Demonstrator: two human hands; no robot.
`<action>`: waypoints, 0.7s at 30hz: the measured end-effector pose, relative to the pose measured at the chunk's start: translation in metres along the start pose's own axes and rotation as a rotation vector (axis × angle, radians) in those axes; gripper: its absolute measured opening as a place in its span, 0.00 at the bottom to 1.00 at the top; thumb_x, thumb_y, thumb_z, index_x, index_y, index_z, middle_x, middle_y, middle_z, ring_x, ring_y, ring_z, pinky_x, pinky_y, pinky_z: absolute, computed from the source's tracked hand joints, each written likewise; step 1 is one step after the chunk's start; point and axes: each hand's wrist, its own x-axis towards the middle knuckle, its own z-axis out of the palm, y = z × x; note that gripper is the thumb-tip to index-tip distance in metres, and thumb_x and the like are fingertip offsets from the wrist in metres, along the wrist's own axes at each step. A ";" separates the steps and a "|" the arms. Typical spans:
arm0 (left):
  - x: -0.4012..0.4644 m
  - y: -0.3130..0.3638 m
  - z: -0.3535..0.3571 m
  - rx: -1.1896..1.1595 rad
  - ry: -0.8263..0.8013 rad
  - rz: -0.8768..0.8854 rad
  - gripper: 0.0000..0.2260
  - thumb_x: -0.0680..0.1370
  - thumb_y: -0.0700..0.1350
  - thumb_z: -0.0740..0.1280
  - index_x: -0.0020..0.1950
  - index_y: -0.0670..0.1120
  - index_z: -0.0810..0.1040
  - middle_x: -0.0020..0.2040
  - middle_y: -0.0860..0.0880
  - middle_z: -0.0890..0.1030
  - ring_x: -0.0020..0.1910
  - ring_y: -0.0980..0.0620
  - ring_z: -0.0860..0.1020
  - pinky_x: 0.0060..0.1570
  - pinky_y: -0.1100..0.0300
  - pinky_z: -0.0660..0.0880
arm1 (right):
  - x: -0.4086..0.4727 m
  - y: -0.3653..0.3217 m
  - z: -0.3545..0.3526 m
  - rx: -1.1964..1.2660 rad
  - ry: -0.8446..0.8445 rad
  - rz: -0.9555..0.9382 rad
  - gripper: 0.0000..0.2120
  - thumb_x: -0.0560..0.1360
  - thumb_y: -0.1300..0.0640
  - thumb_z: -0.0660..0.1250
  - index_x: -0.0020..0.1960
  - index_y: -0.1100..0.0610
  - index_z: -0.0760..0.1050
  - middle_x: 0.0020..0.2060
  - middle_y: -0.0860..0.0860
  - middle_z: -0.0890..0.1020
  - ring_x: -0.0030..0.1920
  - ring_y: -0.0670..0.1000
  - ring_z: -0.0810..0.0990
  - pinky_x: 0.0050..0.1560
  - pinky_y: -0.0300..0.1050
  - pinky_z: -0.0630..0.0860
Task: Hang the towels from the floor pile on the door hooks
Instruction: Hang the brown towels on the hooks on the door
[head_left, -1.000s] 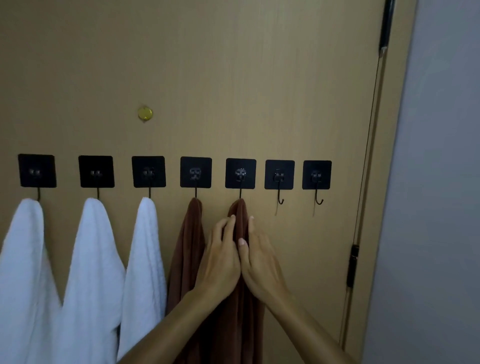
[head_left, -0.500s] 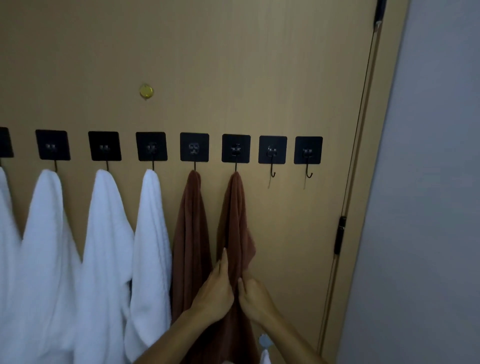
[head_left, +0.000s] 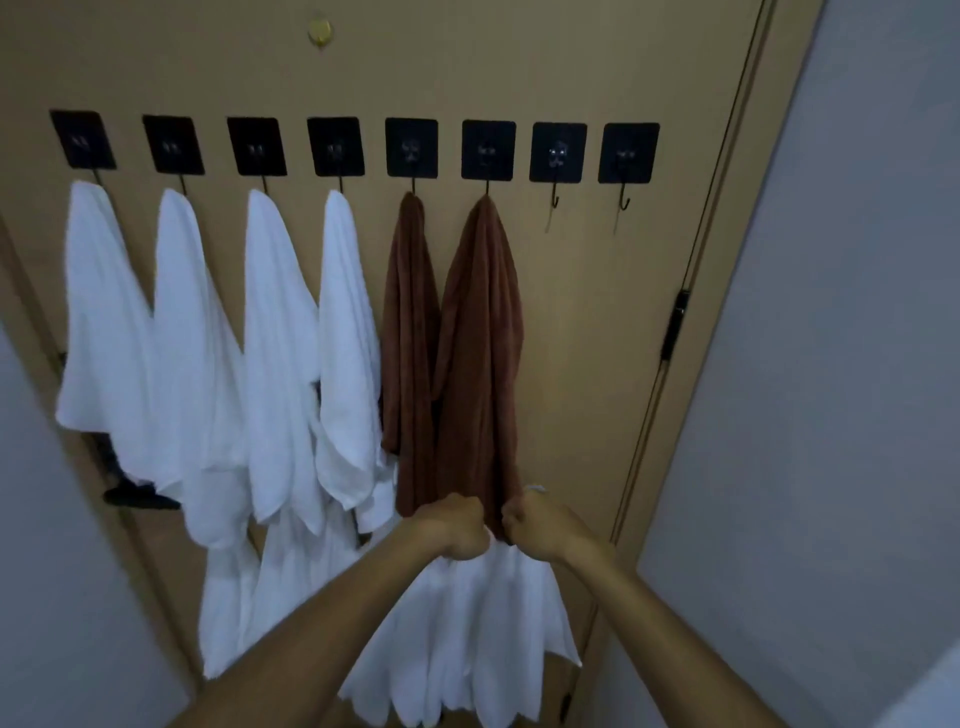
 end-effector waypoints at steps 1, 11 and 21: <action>-0.005 0.004 0.005 0.004 0.018 0.008 0.12 0.78 0.44 0.56 0.53 0.42 0.76 0.56 0.41 0.78 0.53 0.42 0.79 0.46 0.54 0.74 | -0.010 0.004 0.003 0.014 0.008 -0.004 0.14 0.77 0.63 0.56 0.34 0.61 0.73 0.32 0.52 0.75 0.33 0.48 0.72 0.34 0.41 0.68; -0.054 0.054 0.072 -0.006 -0.091 0.240 0.09 0.79 0.39 0.55 0.42 0.40 0.71 0.42 0.44 0.74 0.40 0.48 0.73 0.40 0.55 0.68 | -0.125 0.072 0.034 0.110 0.062 0.264 0.18 0.77 0.62 0.55 0.29 0.58 0.63 0.37 0.54 0.73 0.40 0.52 0.73 0.41 0.44 0.68; -0.139 0.043 0.215 -0.019 -0.202 0.383 0.18 0.81 0.44 0.56 0.70 0.42 0.64 0.70 0.43 0.65 0.65 0.43 0.68 0.62 0.53 0.68 | -0.276 0.081 0.176 0.019 -0.017 0.546 0.24 0.80 0.45 0.54 0.74 0.53 0.61 0.76 0.56 0.55 0.75 0.58 0.54 0.71 0.56 0.57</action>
